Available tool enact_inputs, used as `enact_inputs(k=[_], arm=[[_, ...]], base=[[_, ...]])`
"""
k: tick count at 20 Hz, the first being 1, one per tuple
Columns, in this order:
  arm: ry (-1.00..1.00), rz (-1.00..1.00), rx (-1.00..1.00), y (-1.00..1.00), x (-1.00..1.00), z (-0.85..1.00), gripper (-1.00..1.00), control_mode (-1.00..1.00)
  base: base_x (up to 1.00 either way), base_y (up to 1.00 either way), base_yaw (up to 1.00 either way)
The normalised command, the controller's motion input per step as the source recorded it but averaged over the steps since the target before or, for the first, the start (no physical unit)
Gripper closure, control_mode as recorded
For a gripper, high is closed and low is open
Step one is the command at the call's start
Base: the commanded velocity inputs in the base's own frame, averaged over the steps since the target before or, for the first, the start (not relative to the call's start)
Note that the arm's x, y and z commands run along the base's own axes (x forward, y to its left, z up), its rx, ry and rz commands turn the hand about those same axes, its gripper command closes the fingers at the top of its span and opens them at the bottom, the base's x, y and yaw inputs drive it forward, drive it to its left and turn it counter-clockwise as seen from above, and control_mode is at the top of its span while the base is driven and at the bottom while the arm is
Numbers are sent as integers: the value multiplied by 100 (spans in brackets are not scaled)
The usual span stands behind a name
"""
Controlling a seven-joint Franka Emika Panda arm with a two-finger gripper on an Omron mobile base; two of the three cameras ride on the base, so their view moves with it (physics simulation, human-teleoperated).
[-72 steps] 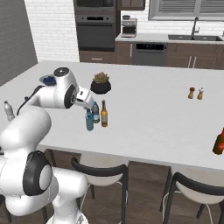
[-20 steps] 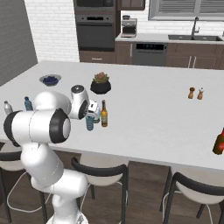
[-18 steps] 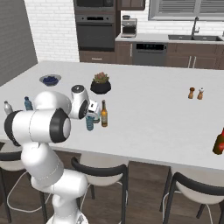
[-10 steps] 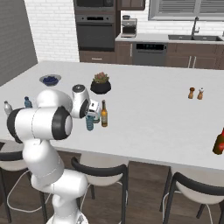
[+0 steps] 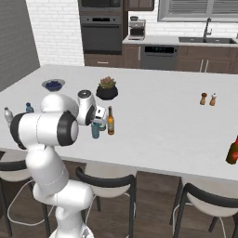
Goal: Move the plastic bottles in the middle to the plastics group, and the glass bottles in the middle to the glass group.
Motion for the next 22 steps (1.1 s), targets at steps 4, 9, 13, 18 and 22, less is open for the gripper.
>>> enact_inputs(k=[4, 9, 13, 18, 22], arm=[[0, 0, 0, 0, 7, 0, -100, -100], [0, 0, 0, 0, 0, 0, -100, -100], [0, 0, 0, 0, 0, 0, -100, -100], [0, 0, -2, 0, 0, 0, -100, -100], [0, -1, -1, 0, 0, 0, -100, -100]], base=[[0, 0, 0], [0, 0, 0], [0, 0, 0], [0, 0, 0], [0, 0, 0]])
